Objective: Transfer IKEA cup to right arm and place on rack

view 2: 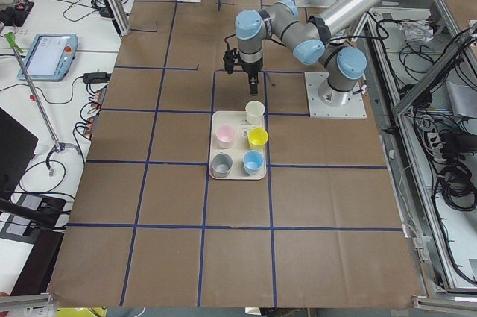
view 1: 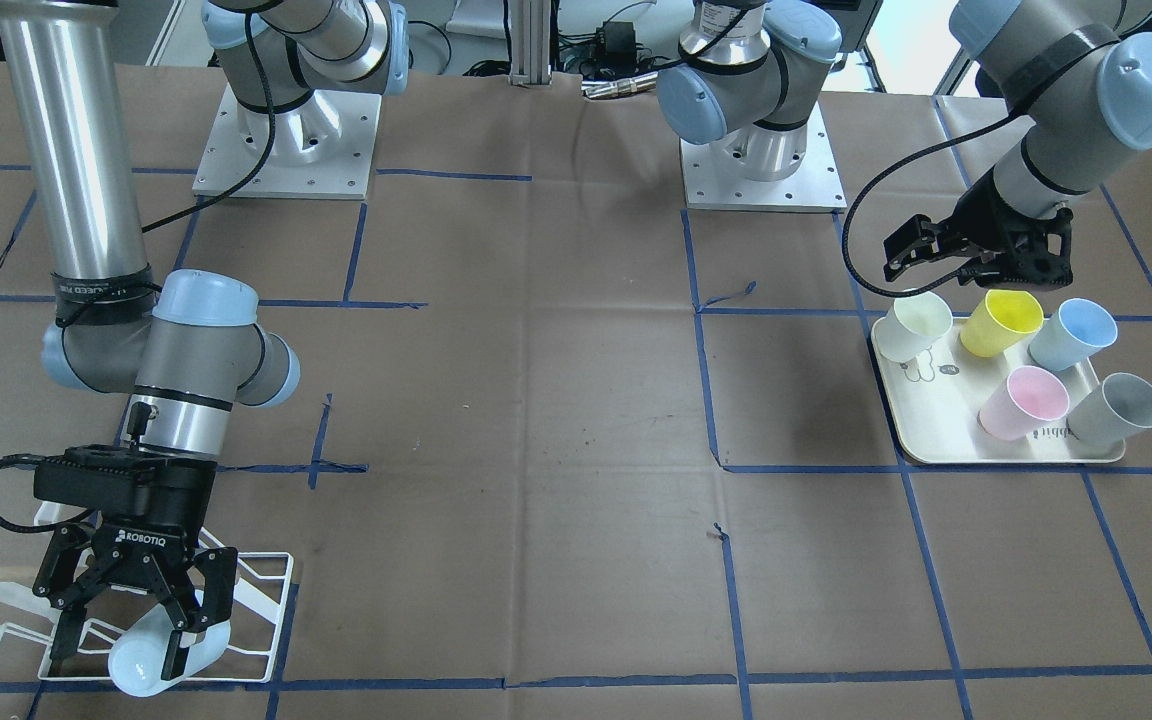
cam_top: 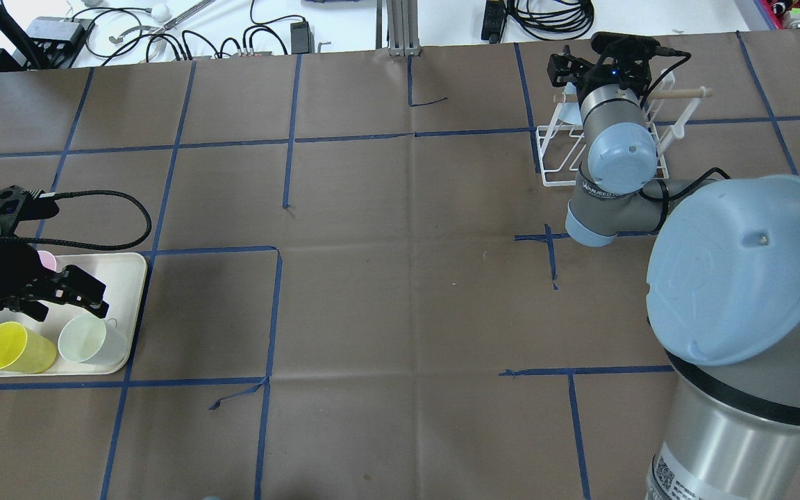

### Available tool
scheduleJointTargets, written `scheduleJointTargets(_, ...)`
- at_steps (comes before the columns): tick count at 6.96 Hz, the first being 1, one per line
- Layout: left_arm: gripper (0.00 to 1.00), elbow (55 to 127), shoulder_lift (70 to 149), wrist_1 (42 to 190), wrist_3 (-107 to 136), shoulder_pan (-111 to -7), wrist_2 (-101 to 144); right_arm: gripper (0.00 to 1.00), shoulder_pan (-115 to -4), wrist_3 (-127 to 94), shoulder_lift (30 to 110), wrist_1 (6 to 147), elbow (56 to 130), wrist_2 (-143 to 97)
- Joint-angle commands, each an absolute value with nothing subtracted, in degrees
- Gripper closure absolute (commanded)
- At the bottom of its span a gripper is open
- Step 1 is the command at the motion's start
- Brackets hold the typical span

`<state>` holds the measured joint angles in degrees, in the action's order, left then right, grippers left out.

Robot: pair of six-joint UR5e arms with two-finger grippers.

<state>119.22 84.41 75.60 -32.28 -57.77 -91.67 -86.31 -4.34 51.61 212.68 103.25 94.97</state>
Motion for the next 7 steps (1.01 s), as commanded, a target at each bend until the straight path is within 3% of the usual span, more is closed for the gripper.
scheduleJointTargets(1,0.01,120.9,88.8,72.3,-32.8,-57.7,-92.1,0.01,-86.7,-4.4,56.1,206.0,103.4,94.9)
scheduleJointTargets(4,0.01,126.4,91.7,64.7,-33.4,-57.7,-92.4,0.01,-88.3,-4.5,63.9,197.5,103.6,94.6)
scheduleJointTargets(7,0.01,126.6,91.9,64.2,-33.1,-57.6,-96.4,0.0,-93.6,-5.2,68.1,197.5,104.1,68.0)
